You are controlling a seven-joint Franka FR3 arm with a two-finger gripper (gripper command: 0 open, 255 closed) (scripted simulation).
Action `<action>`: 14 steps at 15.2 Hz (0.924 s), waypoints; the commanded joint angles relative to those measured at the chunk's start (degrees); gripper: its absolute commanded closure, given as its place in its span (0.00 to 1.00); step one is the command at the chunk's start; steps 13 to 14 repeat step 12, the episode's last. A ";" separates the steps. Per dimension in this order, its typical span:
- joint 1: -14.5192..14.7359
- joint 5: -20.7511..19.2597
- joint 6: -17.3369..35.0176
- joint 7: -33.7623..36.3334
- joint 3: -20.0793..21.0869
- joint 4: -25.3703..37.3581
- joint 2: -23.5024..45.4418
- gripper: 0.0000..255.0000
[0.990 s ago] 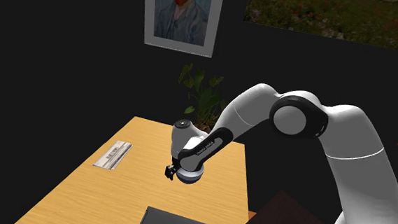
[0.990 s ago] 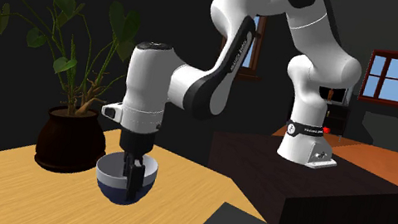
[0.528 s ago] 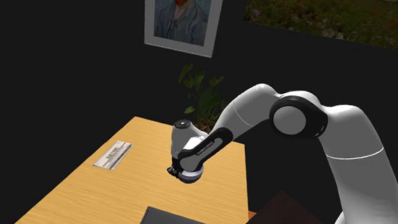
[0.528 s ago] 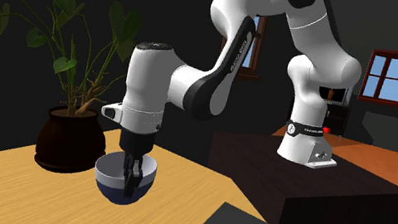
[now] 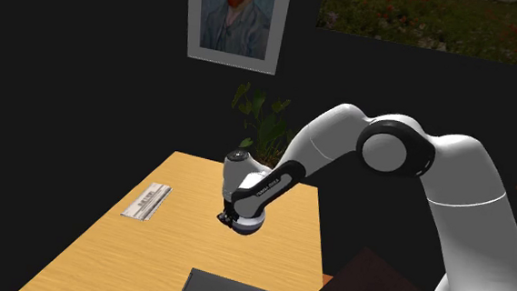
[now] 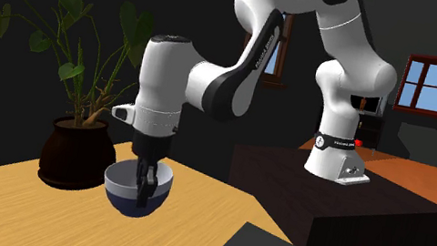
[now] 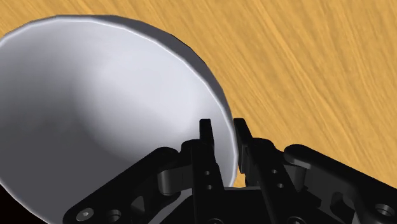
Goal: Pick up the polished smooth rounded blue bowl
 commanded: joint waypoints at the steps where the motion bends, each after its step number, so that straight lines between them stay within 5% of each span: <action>1: -0.24 0.30 -0.82 -0.31 0.31 -0.58 -1.41 1.00; 14: -1.19 1.93 -5.24 -1.88 1.68 -1.76 -7.06 1.00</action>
